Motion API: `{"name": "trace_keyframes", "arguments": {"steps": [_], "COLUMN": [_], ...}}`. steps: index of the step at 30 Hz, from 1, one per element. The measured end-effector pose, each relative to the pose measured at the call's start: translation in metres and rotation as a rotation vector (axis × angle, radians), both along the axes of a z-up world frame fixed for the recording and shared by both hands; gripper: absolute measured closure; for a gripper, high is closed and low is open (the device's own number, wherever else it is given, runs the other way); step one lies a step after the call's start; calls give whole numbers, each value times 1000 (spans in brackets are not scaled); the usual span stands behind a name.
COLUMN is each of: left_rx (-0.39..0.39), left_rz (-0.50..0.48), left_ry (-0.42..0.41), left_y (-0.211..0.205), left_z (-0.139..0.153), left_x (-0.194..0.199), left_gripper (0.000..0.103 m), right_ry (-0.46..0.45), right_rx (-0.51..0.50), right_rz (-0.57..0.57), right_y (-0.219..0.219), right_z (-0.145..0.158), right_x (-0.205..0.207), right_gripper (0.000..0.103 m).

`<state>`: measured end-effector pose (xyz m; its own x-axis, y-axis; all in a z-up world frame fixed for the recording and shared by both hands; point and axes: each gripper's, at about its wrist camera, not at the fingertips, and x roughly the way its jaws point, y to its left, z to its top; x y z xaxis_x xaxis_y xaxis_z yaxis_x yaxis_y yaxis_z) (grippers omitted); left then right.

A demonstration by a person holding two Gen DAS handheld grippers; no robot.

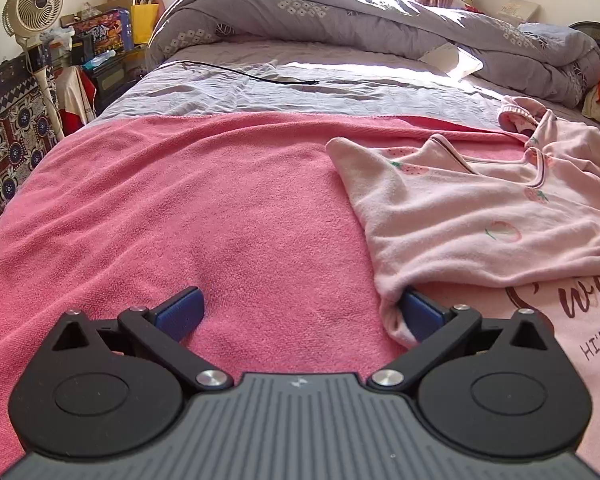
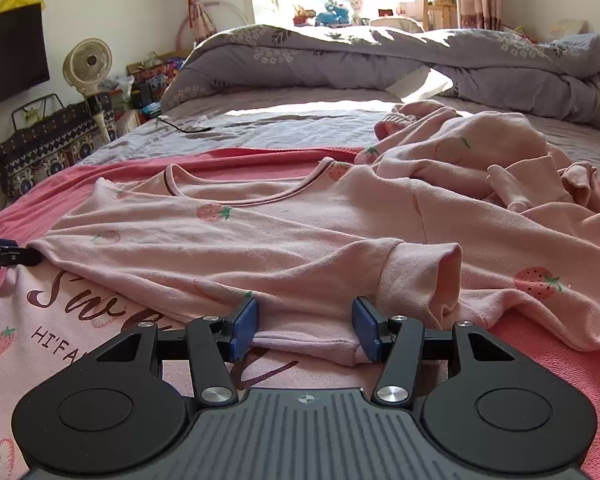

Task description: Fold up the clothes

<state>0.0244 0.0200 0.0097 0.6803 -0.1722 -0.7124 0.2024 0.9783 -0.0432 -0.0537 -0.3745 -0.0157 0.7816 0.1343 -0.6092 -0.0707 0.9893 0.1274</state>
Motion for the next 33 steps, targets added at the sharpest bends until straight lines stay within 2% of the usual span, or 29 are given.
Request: {"name": "trace_keyframes", "arguments": {"steps": [4, 9, 12, 15, 18, 20, 23, 26, 27, 28, 31, 32, 33], "left_rx": [12, 131, 174, 154, 142, 159, 217, 361, 364, 284, 60, 33, 44], "left_rz": [-12, 171, 207, 138, 24, -33, -79, -33, -24, -34, -6, -7, -7], "left_ry": [34, 45, 4, -73, -131, -132, -87, -40, -45, -71, -41, -49, -57], "left_y": [6, 17, 6, -26, -70, -97, -124, -123, -114, -100, -62, -58, -60], "left_z": [5, 20, 35, 56, 69, 65, 45, 12, 2, -1, -11, -13, -13], "left_x": [-5, -16, -20, -25, -25, -21, -9, 0, 0, -2, -2, -3, -4], "left_gripper": [0, 1, 1, 1, 1, 0, 0, 0, 0, 0, 0, 0, 0], "right_ry": [-1, -3, -3, -4, -4, -4, -4, -5, -5, -5, -7, -8, -23], "right_rx": [-4, -11, -9, -6, -3, -2, 0, 5, 8, 11, 20, 23, 39], "right_rz": [5, 10, 13, 15, 17, 17, 18, 21, 23, 25, 30, 31, 30], "right_y": [0, 1, 1, 1, 0, 0, 0, -1, -1, -2, -2, -2, -4], "right_z": [-1, -1, -1, -1, -1, -1, -1, -1, -1, -1, -1, 0, 2], "right_x": [1, 1, 1, 1, 2, 1, 1, 1, 1, 1, 1, 1, -2], "right_gripper": [48, 46, 45, 44, 43, 43, 43, 42, 41, 40, 38, 38, 37]}}
